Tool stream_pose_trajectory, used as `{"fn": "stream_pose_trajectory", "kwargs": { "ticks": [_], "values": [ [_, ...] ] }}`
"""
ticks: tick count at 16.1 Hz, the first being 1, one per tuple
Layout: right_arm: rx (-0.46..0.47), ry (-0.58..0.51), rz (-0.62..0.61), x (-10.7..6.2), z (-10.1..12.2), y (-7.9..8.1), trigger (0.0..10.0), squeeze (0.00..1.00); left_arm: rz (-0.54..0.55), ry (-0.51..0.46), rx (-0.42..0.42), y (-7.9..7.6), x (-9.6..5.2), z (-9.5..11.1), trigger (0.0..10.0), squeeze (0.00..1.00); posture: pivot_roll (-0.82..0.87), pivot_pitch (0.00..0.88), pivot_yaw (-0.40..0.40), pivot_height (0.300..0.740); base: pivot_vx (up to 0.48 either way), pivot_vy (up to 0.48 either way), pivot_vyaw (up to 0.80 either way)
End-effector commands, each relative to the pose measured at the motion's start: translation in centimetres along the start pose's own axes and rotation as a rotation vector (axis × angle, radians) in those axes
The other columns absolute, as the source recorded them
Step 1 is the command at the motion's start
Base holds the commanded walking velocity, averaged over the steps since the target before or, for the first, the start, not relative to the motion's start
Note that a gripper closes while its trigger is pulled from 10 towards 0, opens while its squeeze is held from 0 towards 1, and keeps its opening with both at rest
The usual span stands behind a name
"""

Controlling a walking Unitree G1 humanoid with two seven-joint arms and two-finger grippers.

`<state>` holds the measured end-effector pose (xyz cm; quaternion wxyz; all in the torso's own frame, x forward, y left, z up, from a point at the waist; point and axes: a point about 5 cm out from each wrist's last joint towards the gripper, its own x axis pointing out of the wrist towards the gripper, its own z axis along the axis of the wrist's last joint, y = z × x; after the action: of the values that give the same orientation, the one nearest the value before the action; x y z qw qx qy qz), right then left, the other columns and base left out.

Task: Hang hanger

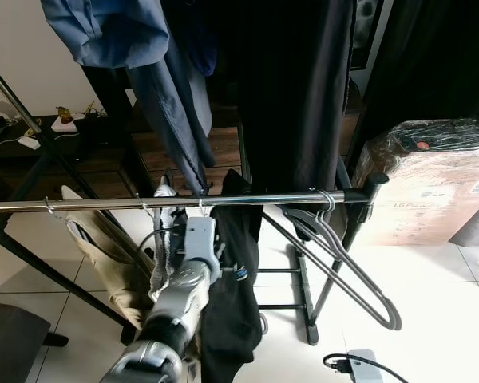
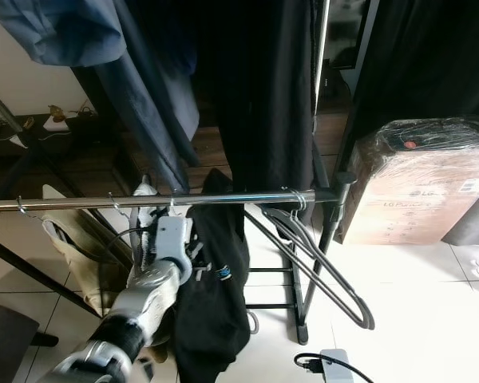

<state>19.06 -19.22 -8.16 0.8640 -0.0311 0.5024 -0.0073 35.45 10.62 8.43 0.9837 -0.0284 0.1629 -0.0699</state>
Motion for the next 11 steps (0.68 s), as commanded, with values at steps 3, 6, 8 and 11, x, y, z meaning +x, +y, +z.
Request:
{"fn": "stream_pose_trajectory", "kwargs": {
  "ticks": [3,6,8,11],
  "values": [
    [-0.004,0.022,0.014,0.0,-0.5,0.2,10.0,0.0,0.021,-0.036,0.081,1.7,-1.0,-0.2,0.0,0.0,-0.14,0.124,0.073,0.74,0.0,0.0,0.0],
    [-0.01,0.021,0.016,0.0,-0.5,0.2,10.0,0.0,0.013,-0.092,0.09,2.0,-1.8,-0.3,0.0,0.0,-0.14,0.11,0.073,0.74,0.0,0.0,0.0],
    [-0.009,0.02,0.014,0.0,-0.5,0.2,10.0,0.0,-0.03,-0.167,0.122,1.7,-2.7,0.4,0.0,0.0,-0.14,0.095,0.077,0.74,0.0,0.0,0.0],
    [-0.008,0.021,0.014,0.0,-0.5,0.3,10.0,0.0,-0.088,-0.187,0.181,1.6,-4.3,-0.1,0.0,0.0,-0.14,0.087,0.08,0.74,0.0,0.0,0.0]
  ]
}}
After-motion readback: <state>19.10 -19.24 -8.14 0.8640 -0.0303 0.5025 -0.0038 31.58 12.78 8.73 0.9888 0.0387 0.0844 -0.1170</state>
